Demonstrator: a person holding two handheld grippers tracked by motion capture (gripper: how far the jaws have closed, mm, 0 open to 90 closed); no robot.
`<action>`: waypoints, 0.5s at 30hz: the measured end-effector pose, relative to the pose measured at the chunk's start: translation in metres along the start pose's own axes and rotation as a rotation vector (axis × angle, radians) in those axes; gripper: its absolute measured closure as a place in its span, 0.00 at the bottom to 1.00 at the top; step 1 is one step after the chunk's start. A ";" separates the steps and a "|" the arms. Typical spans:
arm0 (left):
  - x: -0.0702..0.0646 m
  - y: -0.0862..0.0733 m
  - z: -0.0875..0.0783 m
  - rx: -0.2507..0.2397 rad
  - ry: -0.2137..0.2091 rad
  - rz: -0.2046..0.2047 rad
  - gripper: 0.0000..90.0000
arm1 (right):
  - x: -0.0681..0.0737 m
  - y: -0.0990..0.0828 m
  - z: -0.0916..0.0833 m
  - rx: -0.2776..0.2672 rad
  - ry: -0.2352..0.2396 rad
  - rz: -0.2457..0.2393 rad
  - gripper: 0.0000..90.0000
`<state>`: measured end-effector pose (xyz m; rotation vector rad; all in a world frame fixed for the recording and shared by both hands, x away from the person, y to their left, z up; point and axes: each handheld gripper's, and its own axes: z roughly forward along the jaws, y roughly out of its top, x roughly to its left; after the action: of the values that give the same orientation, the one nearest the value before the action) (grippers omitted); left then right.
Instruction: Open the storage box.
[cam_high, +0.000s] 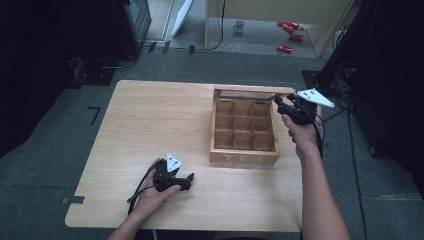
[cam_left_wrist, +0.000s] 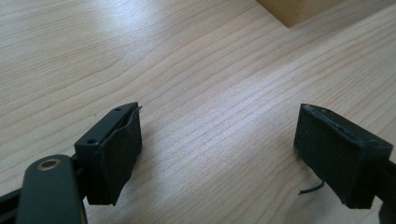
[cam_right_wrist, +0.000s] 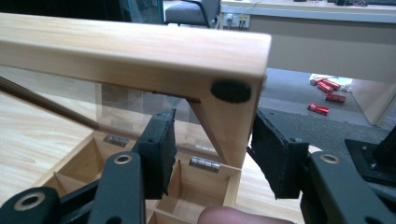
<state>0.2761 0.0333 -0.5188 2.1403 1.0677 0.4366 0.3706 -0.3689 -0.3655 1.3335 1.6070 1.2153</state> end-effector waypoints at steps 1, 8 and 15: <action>0.000 0.000 0.000 0.000 0.000 0.001 0.18 | -0.001 0.001 0.002 -0.002 0.001 0.006 0.58; 0.000 0.000 0.000 0.000 -0.001 0.000 0.18 | -0.006 0.007 0.010 -0.020 -0.006 0.027 0.64; 0.000 0.000 0.000 0.000 -0.003 0.000 0.18 | -0.012 0.013 0.019 -0.045 -0.018 0.030 0.71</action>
<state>0.2759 0.0333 -0.5188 2.1403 1.0660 0.4334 0.3951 -0.3757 -0.3594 1.3406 1.5431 1.2466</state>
